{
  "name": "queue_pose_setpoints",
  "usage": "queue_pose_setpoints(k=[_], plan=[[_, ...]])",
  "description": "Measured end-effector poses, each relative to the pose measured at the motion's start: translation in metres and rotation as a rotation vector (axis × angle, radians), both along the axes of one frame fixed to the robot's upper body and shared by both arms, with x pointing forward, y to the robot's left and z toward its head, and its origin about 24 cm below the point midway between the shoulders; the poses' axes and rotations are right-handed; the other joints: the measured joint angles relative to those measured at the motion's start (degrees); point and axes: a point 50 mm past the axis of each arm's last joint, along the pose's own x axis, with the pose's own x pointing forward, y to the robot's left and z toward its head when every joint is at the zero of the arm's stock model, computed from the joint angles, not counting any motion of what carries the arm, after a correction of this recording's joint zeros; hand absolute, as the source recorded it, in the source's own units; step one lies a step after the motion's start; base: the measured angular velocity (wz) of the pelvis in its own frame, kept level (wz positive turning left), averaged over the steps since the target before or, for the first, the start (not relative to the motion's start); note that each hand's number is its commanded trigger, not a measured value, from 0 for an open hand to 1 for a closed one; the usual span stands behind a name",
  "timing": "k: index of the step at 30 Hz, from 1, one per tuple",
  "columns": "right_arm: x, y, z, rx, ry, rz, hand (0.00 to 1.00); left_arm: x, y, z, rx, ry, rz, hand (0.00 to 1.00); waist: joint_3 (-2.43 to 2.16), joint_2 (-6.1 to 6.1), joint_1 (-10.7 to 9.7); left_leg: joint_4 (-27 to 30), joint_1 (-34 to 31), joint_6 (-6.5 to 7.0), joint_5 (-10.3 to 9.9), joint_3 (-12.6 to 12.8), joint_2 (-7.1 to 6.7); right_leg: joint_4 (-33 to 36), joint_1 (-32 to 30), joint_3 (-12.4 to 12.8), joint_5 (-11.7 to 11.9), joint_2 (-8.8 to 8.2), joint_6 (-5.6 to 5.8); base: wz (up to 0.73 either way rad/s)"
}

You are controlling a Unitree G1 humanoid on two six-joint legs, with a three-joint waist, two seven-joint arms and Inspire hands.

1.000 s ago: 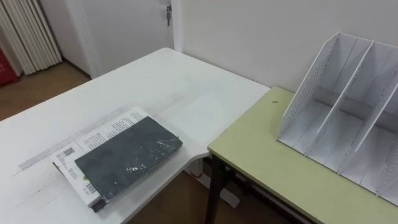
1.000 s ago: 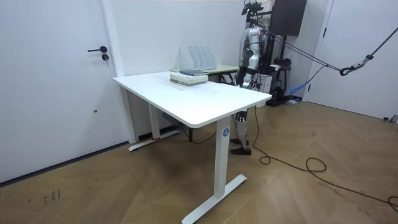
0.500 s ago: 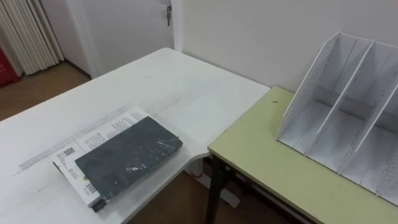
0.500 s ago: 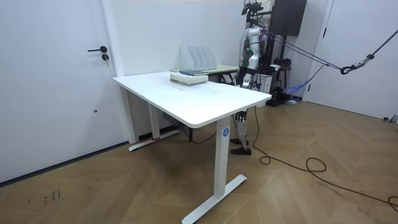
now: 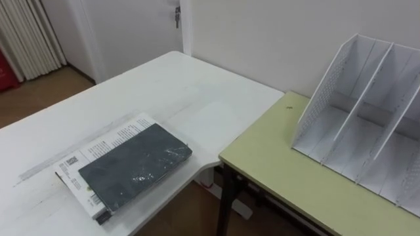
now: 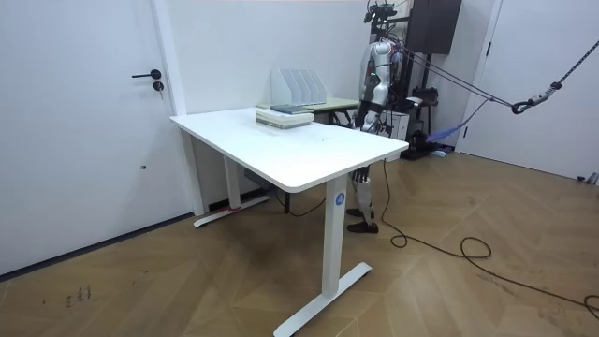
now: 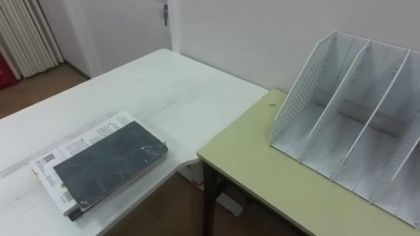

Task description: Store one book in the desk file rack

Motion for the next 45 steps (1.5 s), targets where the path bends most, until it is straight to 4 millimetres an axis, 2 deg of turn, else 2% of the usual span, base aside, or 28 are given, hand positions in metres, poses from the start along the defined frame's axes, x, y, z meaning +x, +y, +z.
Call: queue_pose_setpoints(k=[2, 7, 12, 14, 15, 17, 20, 23, 25, 28, 33, 36, 40, 45], plan=[[0.000, 0.001, 0.000, 0.001, -0.001, -0.002, 0.00, 0.009, -0.001, 0.001, 0.008, -0.025, -0.068, 0.00, 0.01, -0.01, -0.06, 0.02, 0.01, 0.00, 0.00, 0.00, -0.02, -0.02, 0.05, -0.03, 0.00, -0.02, 0.00, 0.00], [0.003, 0.001, 0.000, -0.011, -0.019, 0.020, 0.00, 0.050, -0.005, 0.009, 0.035, -0.188, -0.225, 0.00, 0.04, -0.07, -0.34, -0.09, -0.34, 0.01, 0.01, 0.02, -0.03, 0.03, -0.39, 0.05, -0.03, -0.03, 0.03, 0.00], [0.008, 0.002, 0.001, -0.001, -0.028, 0.028, 0.00, 0.061, -0.008, 0.012, 0.041, -0.239, -0.277, 0.00, 0.06, -0.44, -2.03, -0.16, -1.05, 0.02, 0.02, -0.07, -0.07, 0.01, -0.99, -0.08, -0.02, -0.01, 0.04, 0.00], [0.011, 0.002, 0.001, -0.002, -0.036, 0.032, 0.00, 0.069, -0.009, 0.016, 0.042, -0.270, -0.298, 0.00, 0.29, -0.39, -2.37, -0.16, -1.18, 0.03, 0.04, -0.11, -0.10, 0.01, -1.02, -0.11, 0.03, -0.02, 0.04, 0.00], [0.012, 0.002, 0.001, -0.005, -0.042, 0.042, 0.00, 0.075, -0.010, 0.018, 0.044, -0.299, -0.321, 0.00, 0.45, -0.56, -2.40, -0.19, -1.22, 0.03, 0.05, -0.14, -0.12, -0.03, -1.15, -0.16, 0.03, -0.04, 0.05, 0.00], [0.016, 0.003, 0.002, -0.010, -0.050, 0.074, 0.00, 0.088, -0.014, 0.025, 0.051, -0.355, -0.374, 0.00, 0.37, -0.48, -2.44, -0.18, -1.28, 0.04, 0.05, -0.12, -0.13, -0.01, -1.34, -0.17, 0.03, -0.07, 0.05, 0.00], [0.020, 0.004, 0.003, -0.004, -0.057, 0.112, 0.00, 0.109, -0.026, 0.036, 0.033, -0.467, -0.412, 0.00, 0.24, -0.46, -2.80, -0.25, -1.41, 0.05, 0.07, -0.09, -0.16, -0.02, -1.42, -0.14, 0.03, -0.09, 0.05, 0.03], [0.024, 0.005, 0.003, -0.001, -0.060, 0.138, 0.00, 0.124, -0.052, 0.047, -0.032, -0.567, -0.500, 0.00, 0.29, -0.50, -3.50, -0.27, -1.43, 0.07, 0.08, 0.03, -0.25, -0.02, -1.47, 0.10, 0.05, -0.20, 0.08, 0.00], [0.026, 0.005, 0.003, -0.002, -0.061, 0.147, 0.00, 0.140, -0.073, 0.060, -0.089, -0.671, -0.580, 0.00, 0.28, -0.46, -3.97, -0.32, -1.37, 0.10, 0.10, 0.08, -0.27, -0.01, -1.40, 0.14, 0.06, -0.22, 0.10, 0.00], [0.028, 0.005, 0.004, 0.001, -0.065, 0.165, 0.00, 0.157, -0.091, 0.078, -0.127, -0.780, -0.642, 0.00, 0.22, -0.35, -4.73, -0.49, -1.34, 0.16, 0.14, 0.19, -0.22, 0.01, -1.43, 0.22, 0.06, -0.19, 0.10, -0.03], [0.030, 0.005, 0.004, 0.003, -0.066, 0.197, 0.00, 0.172, -0.118, 0.103, -0.221, -0.910, -0.720, 0.00, 0.06, -0.17, -5.01, -0.48, -1.45, 0.18, 0.17, 0.49, -0.18, 0.12, -1.78, 0.45, 0.06, -0.16, 0.10, -0.01], [0.032, 0.006, 0.005, 0.002, -0.069, 0.208, 0.00, 0.178, -0.131, 0.125, -0.271, -0.992, -0.783, 0.00, 0.15, -0.34, -5.04, -0.49, -1.39, 0.17, 0.17, 0.44, -0.07, 0.11, -1.72, 0.47, 0.09, -0.05, 0.05, 0.00], [0.033, 0.006, 0.005, -0.002, -0.066, 0.216, 0.00, 0.186, -0.141, 0.155, -0.324, -1.135, -0.815, 0.00, 0.19, -0.39, -5.14, -0.51, -0.98, 0.17, 0.17, 0.42, -0.12, 0.02, -0.99, 0.48, 0.09, -0.09, 0.05, 0.00], [0.033, 0.006, 0.005, -0.009, -0.064, 0.221, 0.00, 0.190, -0.146, 0.176, -0.385, -1.225, -0.791, 0.00, 0.21, -0.45, -5.03, -0.49, -0.98, 0.17, 0.17, 0.65, -0.15, -0.04, -1.34, 0.61, 0.07, -0.09, 0.07, 0.00]])
